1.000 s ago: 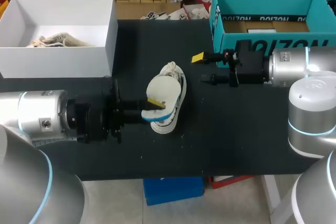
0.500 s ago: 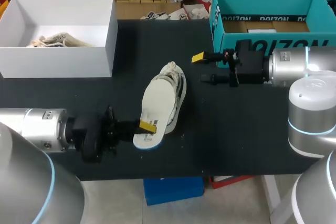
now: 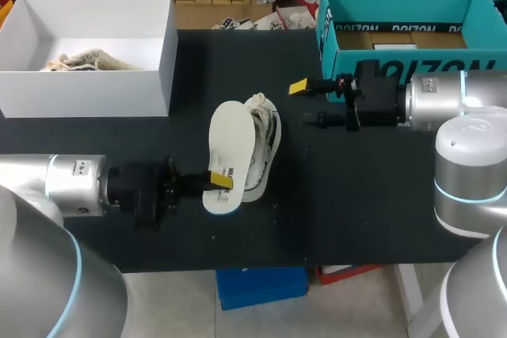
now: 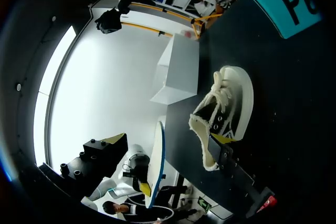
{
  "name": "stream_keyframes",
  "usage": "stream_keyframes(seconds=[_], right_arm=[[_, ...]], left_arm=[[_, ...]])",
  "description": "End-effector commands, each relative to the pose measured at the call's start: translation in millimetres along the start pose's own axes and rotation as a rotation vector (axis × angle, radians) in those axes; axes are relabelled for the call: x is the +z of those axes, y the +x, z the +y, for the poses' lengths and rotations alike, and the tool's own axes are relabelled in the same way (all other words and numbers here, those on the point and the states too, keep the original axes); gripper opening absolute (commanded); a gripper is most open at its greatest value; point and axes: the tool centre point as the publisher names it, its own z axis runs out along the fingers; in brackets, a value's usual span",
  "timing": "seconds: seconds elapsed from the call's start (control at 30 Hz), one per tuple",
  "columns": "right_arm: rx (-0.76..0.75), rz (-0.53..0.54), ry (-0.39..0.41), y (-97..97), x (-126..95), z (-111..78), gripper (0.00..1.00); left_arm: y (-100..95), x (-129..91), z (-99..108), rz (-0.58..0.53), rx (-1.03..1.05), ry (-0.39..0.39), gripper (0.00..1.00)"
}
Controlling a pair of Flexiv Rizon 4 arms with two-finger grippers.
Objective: Take the shoe out of the shoebox, open the shoe tongue, remove and reinsert the insole, then place the shoe into the shoebox
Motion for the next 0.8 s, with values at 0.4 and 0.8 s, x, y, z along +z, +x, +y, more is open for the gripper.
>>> stream_keyframes(seconds=[0.4,0.8], right_arm=[[0.000,0.000,-0.005,-0.4,0.9,-1.5,1.00],[0.000,0.000,-0.005,-0.4,0.9,-1.5,1.00]], left_arm=[[32.4,24.5,48.7,0.008,0.114,0.036,0.00],[35.9,34.7,76.0,-0.022,0.143,0.022,0.00]])
